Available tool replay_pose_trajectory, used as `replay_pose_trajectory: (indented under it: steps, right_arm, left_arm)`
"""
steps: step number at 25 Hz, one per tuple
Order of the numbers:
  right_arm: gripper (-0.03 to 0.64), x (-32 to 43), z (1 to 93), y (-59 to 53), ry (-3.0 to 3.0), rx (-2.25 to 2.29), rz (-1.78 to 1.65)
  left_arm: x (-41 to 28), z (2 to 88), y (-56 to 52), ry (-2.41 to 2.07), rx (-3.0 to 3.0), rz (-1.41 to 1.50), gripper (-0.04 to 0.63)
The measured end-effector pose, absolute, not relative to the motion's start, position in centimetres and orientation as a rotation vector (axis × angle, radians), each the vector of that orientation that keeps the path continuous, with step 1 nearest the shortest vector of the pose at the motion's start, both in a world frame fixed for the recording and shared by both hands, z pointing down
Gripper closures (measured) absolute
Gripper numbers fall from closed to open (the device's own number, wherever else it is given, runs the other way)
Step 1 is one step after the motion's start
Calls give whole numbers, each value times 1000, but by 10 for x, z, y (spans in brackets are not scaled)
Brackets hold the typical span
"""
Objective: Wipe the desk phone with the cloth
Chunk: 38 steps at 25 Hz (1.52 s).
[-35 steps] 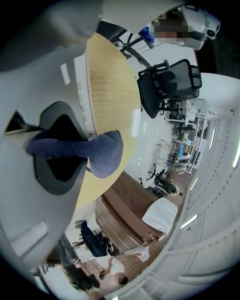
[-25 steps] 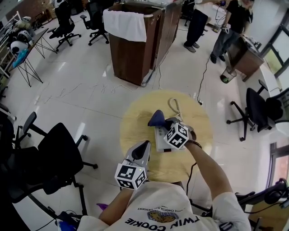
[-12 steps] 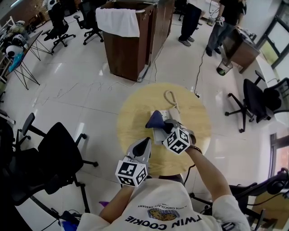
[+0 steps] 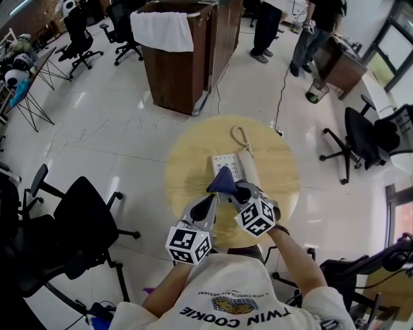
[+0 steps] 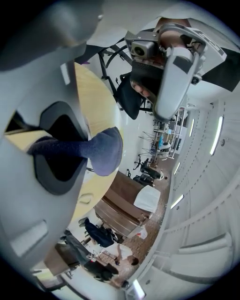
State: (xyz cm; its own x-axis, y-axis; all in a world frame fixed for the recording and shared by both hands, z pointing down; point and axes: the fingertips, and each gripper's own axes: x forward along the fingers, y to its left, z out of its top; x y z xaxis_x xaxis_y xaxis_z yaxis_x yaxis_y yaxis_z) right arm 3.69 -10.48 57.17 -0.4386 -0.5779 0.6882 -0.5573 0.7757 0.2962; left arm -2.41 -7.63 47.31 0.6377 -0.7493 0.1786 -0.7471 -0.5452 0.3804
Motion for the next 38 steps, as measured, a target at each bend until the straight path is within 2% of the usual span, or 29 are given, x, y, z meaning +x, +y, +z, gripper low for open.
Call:
replay_pose_trajectory:
  steps: [14, 22, 30, 38]
  right_arm:
    - [552, 38, 543, -95, -2210, 1052, 50]
    - [552, -17, 506, -165, -2408, 1165, 366]
    - [552, -42, 562, -237, -2242, 1206, 578]
    - [552, -46, 610, -253, -2082, 1172, 621]
  left_arm:
    - [-20, 470, -80, -1177, 2441, -20, 603]
    - [-52, 469, -93, -1270, 2391, -36, 603]
    - [-83, 470, -101, -1361, 2336, -43, 603]
    - [-107, 476, -104, -1408, 2296, -30, 603]
